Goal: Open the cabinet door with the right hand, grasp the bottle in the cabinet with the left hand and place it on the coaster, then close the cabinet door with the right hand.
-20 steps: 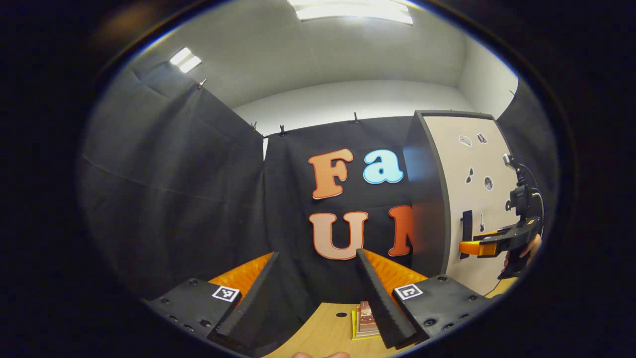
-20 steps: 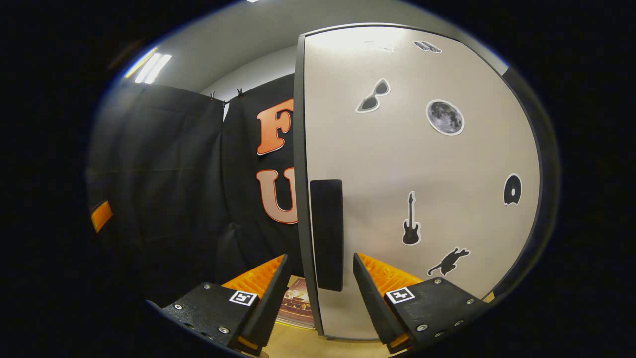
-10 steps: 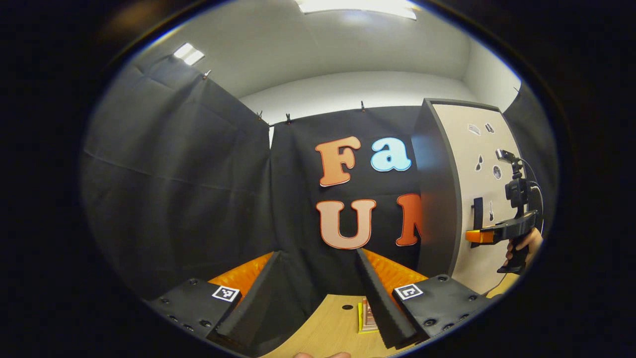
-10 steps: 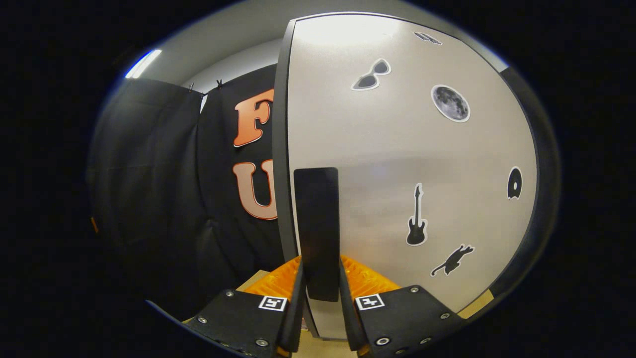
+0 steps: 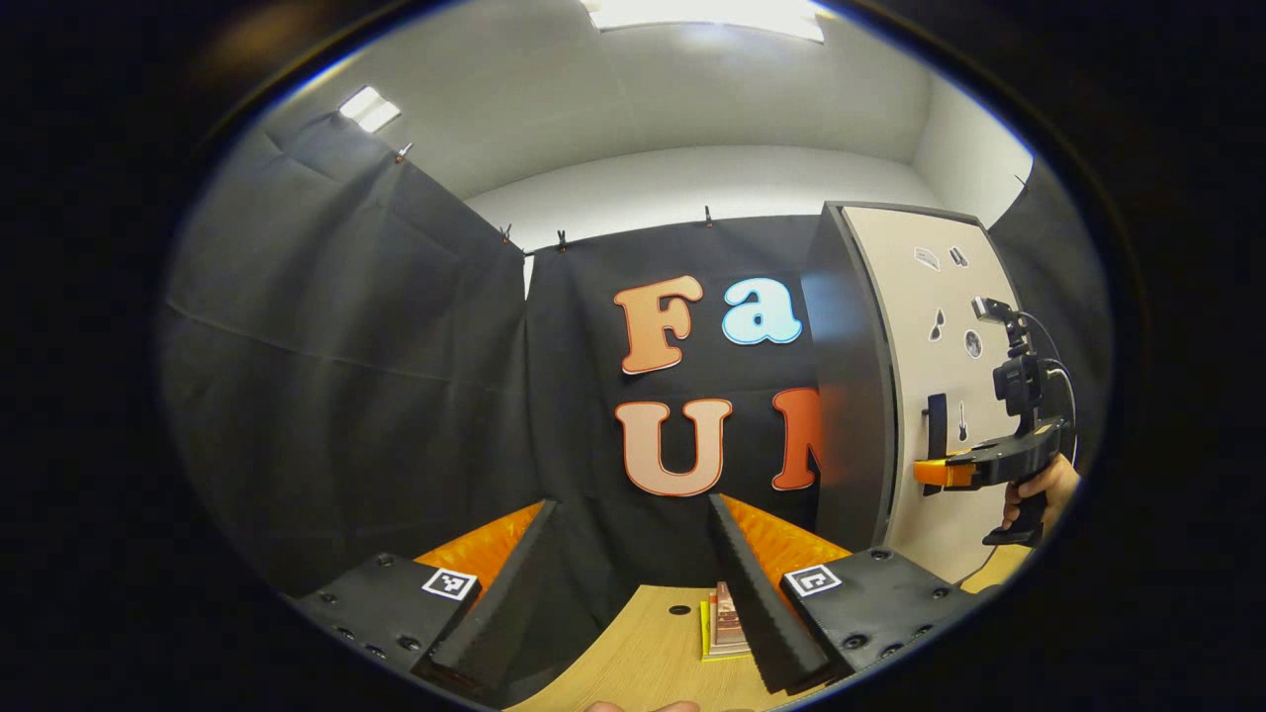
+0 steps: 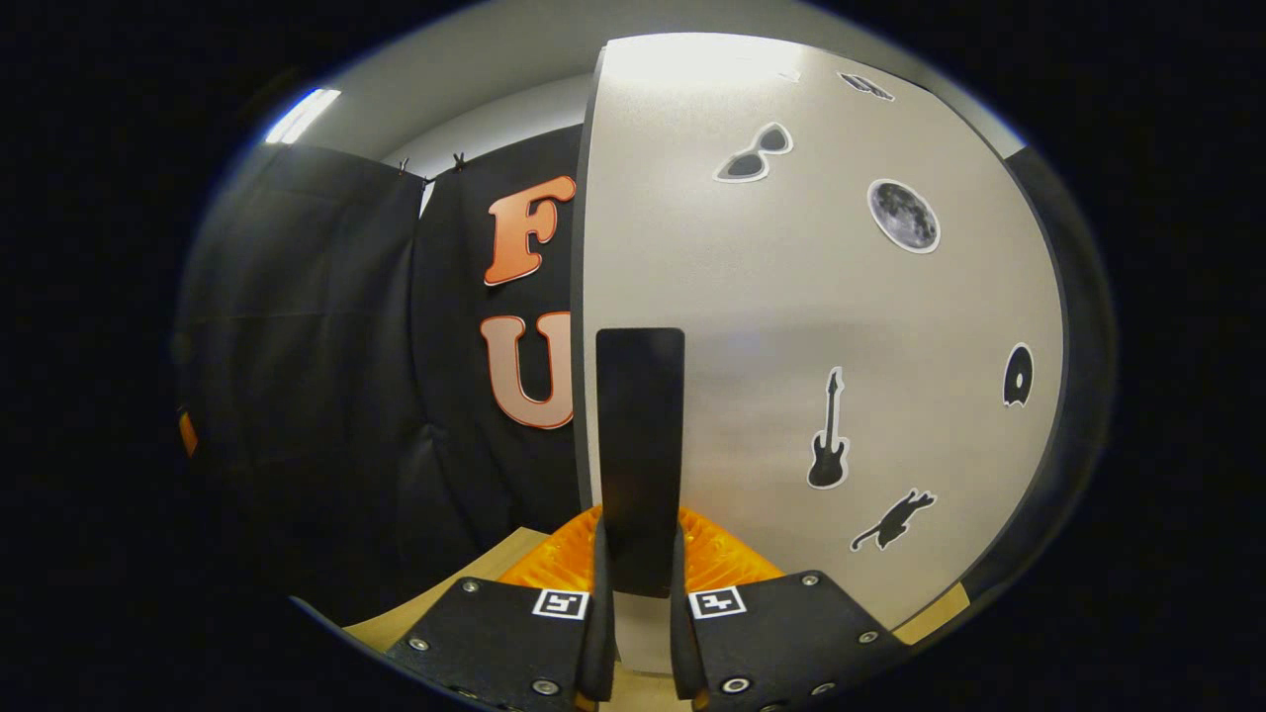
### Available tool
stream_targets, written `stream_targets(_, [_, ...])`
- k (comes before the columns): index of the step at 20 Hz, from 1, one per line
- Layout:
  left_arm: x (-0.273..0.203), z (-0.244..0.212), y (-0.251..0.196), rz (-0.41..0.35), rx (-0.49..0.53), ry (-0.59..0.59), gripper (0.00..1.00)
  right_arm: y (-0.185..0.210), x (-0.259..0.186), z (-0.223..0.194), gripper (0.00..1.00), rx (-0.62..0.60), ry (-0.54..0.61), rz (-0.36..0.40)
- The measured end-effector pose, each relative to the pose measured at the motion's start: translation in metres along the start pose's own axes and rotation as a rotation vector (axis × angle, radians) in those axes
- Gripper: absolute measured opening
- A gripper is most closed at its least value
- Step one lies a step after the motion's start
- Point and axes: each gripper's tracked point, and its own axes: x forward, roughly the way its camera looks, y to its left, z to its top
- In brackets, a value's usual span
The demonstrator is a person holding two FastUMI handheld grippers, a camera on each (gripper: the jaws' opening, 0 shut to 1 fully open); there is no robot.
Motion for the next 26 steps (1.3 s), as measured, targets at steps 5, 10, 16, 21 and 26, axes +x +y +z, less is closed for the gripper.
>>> stream_targets(5, [-0.008,-0.005,-0.027,-0.036,0.005,0.009,0.97,0.004,-0.018,0.001,0.23,-0.024,-0.013,0.060])
stream_targets(10, [0.000,-0.016,-0.056,-0.079,0.007,0.028,0.97,0.006,-0.045,-0.002,0.23,-0.027,-0.048,0.127])
stream_targets(16, [0.007,-0.022,-0.084,-0.113,-0.001,0.042,0.97,0.002,-0.072,0.004,0.23,-0.027,-0.101,0.178])
stream_targets(21, [0.010,-0.027,-0.107,-0.148,0.002,0.046,0.96,-0.010,-0.096,0.008,0.23,-0.035,-0.143,0.187])
stream_targets(26, [0.014,-0.029,-0.138,-0.191,0.006,0.046,0.96,-0.025,-0.110,0.010,0.23,-0.028,-0.194,0.166])
